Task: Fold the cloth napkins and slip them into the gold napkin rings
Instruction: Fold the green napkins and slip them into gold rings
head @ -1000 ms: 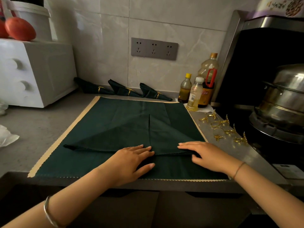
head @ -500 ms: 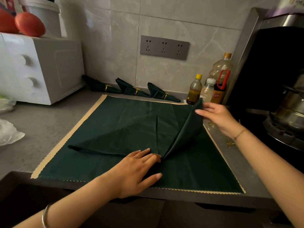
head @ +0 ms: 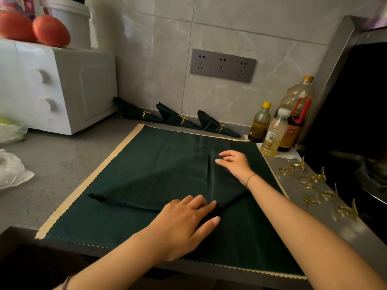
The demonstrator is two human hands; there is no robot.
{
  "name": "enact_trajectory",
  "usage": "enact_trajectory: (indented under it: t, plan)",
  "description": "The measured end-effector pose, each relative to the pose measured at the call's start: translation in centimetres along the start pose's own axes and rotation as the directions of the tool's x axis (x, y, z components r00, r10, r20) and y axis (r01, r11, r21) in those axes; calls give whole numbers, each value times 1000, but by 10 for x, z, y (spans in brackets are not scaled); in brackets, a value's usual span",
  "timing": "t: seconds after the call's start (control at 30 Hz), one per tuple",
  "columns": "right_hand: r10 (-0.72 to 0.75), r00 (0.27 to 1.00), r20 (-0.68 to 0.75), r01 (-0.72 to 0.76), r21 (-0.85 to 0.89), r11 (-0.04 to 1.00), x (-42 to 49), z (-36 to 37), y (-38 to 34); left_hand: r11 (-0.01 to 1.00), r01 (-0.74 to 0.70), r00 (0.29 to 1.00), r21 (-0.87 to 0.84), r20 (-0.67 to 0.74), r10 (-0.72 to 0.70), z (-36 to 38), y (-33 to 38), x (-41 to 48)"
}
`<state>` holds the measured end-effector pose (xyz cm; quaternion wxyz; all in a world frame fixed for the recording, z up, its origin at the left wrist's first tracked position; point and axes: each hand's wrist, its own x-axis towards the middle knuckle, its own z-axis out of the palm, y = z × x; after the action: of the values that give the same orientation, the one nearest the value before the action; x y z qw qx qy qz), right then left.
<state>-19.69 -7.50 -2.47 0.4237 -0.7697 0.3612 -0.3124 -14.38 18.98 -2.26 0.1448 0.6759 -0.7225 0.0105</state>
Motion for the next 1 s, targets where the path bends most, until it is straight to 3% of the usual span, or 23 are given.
enact_trajectory:
  t: [0.23,0.37,0.5,0.63,0.77,0.9,1.0]
  plan:
    - [-58,998,35,63,-145,987,7,8,5,999,37,993,-32,113,-33,9,-4,-4]
    - [-192,980,53,199,-326,924,-7,-5,-6,995,66,978,-69,202,-51,13,-1,-5]
    - [-267,950,160,302,-263,916,-62,-24,-20,996,68,977,-64,205,-53,13,-1,-5]
    - [-213,879,427,397,-405,823,-127,-37,-14,996,79,980,-35,184,-71,13,4,-5]
    - [-124,799,589,471,-484,738,-159,-44,-12,995,98,979,-13,181,-94,14,9,-5]
    - [-38,744,667,520,-543,659,-160,-49,-5,994,106,978,-18,181,-101,14,10,-4]
    - [4,763,646,488,-581,651,-149,-58,4,995,101,977,-17,192,-96,13,12,-4]
